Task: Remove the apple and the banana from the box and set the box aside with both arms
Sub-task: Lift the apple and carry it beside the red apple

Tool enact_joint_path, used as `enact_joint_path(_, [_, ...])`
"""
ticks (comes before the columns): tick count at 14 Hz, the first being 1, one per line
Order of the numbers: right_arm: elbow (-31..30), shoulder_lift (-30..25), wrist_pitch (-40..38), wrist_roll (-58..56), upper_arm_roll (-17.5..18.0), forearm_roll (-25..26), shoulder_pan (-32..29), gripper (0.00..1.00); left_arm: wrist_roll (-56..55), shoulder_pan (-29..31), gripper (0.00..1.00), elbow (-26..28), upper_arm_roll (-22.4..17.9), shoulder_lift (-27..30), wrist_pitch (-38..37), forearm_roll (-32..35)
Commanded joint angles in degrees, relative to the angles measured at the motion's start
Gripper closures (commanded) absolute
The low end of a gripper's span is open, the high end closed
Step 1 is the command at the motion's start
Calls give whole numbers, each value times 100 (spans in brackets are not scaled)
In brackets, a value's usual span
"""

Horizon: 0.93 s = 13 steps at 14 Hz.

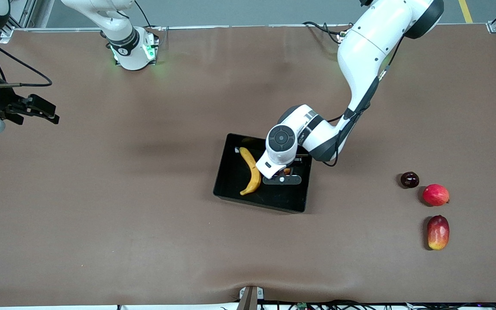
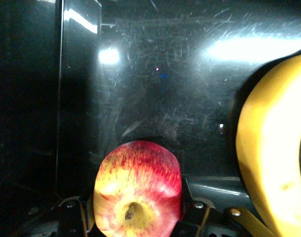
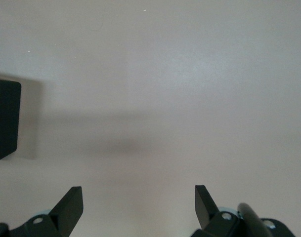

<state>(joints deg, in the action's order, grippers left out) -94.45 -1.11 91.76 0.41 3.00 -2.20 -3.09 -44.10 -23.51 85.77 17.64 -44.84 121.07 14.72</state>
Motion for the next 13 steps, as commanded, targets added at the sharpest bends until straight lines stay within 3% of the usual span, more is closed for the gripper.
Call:
enact_joint_path(1, [-73,-65,8,-49,7,-132,-43,0,-55,65,100,1,29,255,-57,-48])
enact_joint_path(6, [-56,-30,61,-32,7,-176,-51,0,-29,258,100,-78,20,966,-57,-66])
enact_joint_path(9, [128,242,-9,-49,-19,-325,-122,0,15,627,100,-174,46,1257,-66,-58])
enact_joint_path(13, [111,234,-35,-58,-19,-334,-130,0,901,1303,100,-333,47,1337,-66,-154])
